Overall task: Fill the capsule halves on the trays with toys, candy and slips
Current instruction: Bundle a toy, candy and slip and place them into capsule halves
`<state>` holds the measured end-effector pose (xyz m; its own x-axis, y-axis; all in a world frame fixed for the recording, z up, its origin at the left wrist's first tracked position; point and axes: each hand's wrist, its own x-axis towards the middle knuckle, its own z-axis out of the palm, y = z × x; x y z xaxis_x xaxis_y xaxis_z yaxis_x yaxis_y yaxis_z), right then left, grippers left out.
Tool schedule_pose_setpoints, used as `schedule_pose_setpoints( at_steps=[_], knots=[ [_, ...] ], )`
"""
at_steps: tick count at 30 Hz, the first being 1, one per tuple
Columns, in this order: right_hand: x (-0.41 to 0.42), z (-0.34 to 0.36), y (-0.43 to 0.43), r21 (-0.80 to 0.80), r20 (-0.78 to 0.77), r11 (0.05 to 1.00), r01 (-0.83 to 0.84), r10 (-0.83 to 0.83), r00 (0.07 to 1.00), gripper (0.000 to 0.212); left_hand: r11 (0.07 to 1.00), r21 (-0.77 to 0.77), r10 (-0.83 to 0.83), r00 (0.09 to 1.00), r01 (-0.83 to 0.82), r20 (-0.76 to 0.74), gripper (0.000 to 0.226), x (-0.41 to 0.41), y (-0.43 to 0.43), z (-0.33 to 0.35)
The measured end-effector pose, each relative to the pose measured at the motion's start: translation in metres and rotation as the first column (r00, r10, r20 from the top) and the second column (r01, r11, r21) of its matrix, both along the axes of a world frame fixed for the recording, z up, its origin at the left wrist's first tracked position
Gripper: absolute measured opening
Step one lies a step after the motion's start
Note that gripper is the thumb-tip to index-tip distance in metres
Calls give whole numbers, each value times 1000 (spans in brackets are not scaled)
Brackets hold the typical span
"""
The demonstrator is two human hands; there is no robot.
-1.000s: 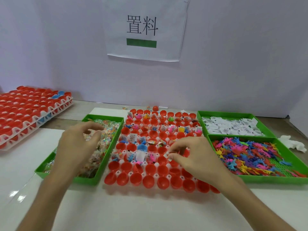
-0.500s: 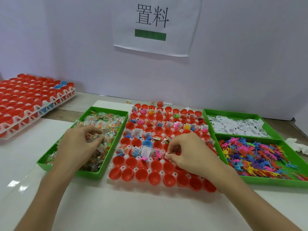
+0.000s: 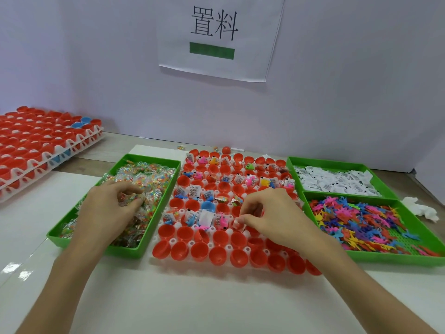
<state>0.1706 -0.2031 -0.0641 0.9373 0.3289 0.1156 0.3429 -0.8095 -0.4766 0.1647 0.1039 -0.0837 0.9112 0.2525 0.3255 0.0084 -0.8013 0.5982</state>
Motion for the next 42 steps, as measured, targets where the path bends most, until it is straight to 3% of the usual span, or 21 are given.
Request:
schedule_pose_setpoints(
  at_steps=[8, 13, 16, 18, 21, 23, 26, 35, 42],
  knots=[
    [-4, 0, -2, 37, 2, 999, -9, 9, 1000, 5, 999, -45, 10, 1000, -9, 27, 8, 2, 3, -5],
    [-3, 8, -17, 196, 38, 980, 41, -50, 998, 5, 996, -80, 40, 998, -36, 49, 10, 5, 5, -11],
    [19, 9, -47, 300, 108, 934, 196, -238, 965, 15, 995, -79, 73, 995, -68, 67, 10, 9, 9, -16],
    [43, 7, -77, 316, 138, 876, 365, -423, 896, 18, 991, -118, 72, 995, -63, 73, 13, 13, 14, -20],
    [72, 1, -127, 205, 165, 771, 603, -635, 755, 17, 987, -141, 83, 994, -71, 76, 19, 17, 21, -25],
    [85, -4, -152, 48, 98, 730, 682, -683, 724, 21, 985, -162, 81, 993, -66, 87, 6, 17, 25, -28],
    [95, -8, -166, -133, -18, 715, 686, -694, 720, 27, 974, -221, 73, 992, -49, 100, 24, 20, 33, -33],
    [93, -13, -172, 96, 6, 710, 697, -701, 713, 23, 966, -255, 83, 976, -30, 200, 22, 24, 36, -37],
    [85, -9, -178, 247, 115, 710, 660, -697, 708, 18, 940, -338, 121, 964, -35, 235, 28, 20, 31, -37]
  ],
)
